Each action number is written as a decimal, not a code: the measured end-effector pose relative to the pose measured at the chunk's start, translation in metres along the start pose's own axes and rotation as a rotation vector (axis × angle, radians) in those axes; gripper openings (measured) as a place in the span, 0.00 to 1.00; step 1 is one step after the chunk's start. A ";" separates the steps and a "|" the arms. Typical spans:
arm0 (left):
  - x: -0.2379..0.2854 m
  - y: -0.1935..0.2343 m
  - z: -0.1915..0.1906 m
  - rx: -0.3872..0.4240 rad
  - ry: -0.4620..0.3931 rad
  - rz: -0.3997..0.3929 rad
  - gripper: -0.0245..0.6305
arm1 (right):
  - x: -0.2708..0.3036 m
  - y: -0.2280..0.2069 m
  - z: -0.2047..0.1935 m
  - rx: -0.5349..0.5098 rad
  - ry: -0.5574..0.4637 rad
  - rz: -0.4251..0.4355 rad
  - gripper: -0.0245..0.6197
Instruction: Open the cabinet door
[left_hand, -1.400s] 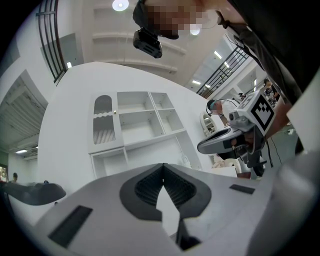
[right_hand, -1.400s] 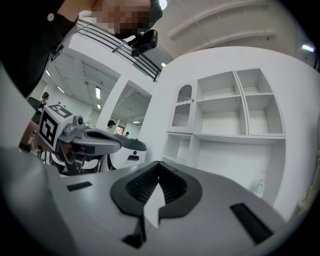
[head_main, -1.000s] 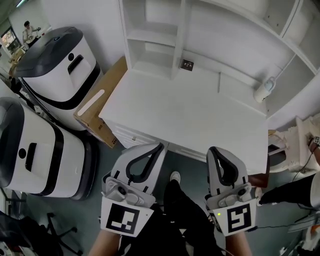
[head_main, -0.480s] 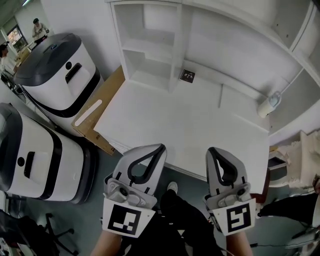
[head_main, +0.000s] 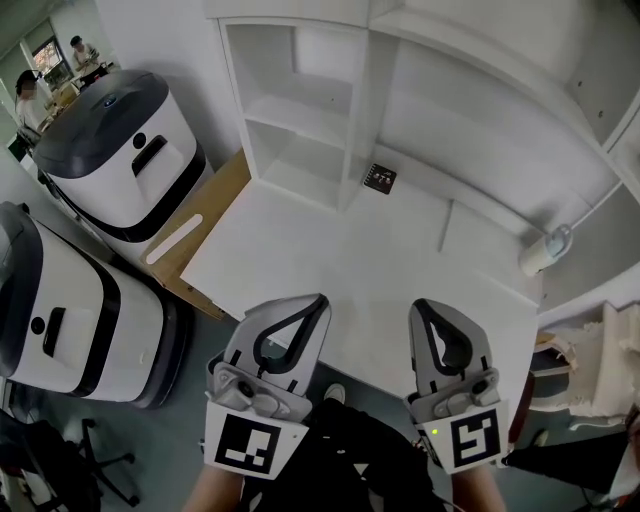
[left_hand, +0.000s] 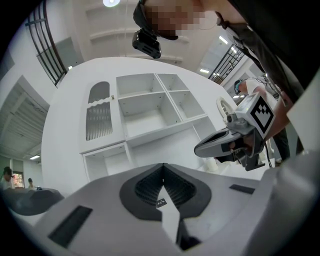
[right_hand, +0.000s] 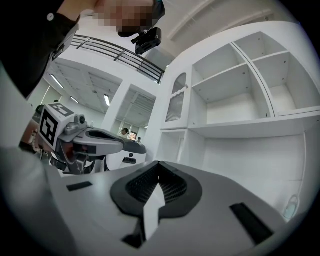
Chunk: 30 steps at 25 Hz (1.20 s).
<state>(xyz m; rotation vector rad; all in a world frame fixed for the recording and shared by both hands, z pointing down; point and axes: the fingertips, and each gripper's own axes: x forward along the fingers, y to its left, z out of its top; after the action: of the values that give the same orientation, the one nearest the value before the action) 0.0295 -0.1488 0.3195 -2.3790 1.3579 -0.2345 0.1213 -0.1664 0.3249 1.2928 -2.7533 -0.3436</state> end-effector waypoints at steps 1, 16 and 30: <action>0.004 0.002 0.000 0.002 0.000 0.009 0.03 | 0.004 -0.004 0.000 0.000 -0.005 0.007 0.04; 0.039 0.010 -0.010 0.001 0.034 0.030 0.03 | 0.013 -0.032 -0.025 0.020 0.034 0.038 0.04; 0.063 0.013 -0.005 0.010 0.002 -0.055 0.03 | 0.023 -0.050 -0.019 0.025 0.024 -0.045 0.04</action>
<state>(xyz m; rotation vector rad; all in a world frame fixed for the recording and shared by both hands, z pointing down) 0.0502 -0.2101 0.3157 -2.4106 1.2905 -0.2584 0.1470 -0.2178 0.3309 1.3568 -2.7212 -0.2950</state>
